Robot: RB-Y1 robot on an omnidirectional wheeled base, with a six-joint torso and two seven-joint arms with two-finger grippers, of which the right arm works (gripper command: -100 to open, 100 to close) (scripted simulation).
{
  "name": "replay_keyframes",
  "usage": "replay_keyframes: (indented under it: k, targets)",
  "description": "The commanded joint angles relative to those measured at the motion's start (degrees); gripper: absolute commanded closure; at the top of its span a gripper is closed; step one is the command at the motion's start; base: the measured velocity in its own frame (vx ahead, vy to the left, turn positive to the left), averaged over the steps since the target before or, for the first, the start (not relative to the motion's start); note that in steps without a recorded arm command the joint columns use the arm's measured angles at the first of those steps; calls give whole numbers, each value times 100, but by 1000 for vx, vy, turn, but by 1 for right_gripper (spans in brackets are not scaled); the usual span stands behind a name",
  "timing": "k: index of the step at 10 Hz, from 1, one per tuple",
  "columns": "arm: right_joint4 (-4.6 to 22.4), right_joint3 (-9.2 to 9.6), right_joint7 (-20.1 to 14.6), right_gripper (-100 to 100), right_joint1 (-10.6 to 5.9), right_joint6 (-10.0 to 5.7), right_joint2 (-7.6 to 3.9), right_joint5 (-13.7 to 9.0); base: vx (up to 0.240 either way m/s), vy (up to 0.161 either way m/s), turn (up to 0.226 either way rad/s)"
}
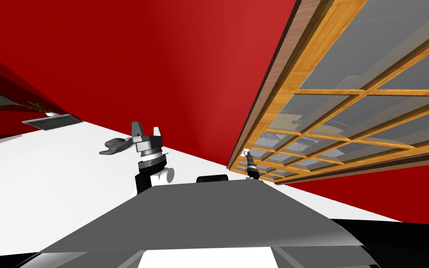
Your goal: Pull the door open
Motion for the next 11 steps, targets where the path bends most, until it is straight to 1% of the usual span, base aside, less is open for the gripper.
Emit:
replay_keyframes:
  k: [1, 2, 3, 4, 5, 6, 7, 8, 9, 10, 11]
  targets:
    - [38, 165, -286, 100, -73, -39, 23, -122, -33, -10, 36]
    - [38, 165, -291, 100, -73, -39, 23, -122, -32, -13, 11]
    - [72, 247, -514, 100, -96, -34, -5, -254, -43, -7, 53]
    - [106, 328, -664, 100, -120, -29, -32, -385, -58, -7, 47]
    - [106, 328, -767, 100, -120, -29, -32, -385, -41, -6, 9]
    - [140, 409, -969, 100, -144, -25, -60, -517, -38, -4, 49]
    - [140, 409, -1005, 100, -144, -25, -60, -517, -27, -16, 18]
    - [175, 491, -1230, 100, -168, -20, -88, -652, -34, -13, 36]
    - [210, 575, -1385, 100, -192, -15, -116, -788, -57, -17, 97]
    - [210, 575, -1483, 100, -192, -15, -116, -788, -38, -10, 30]
    - [245, 658, -1677, 100, -216, -10, -144, -923, -41, -7, 43]
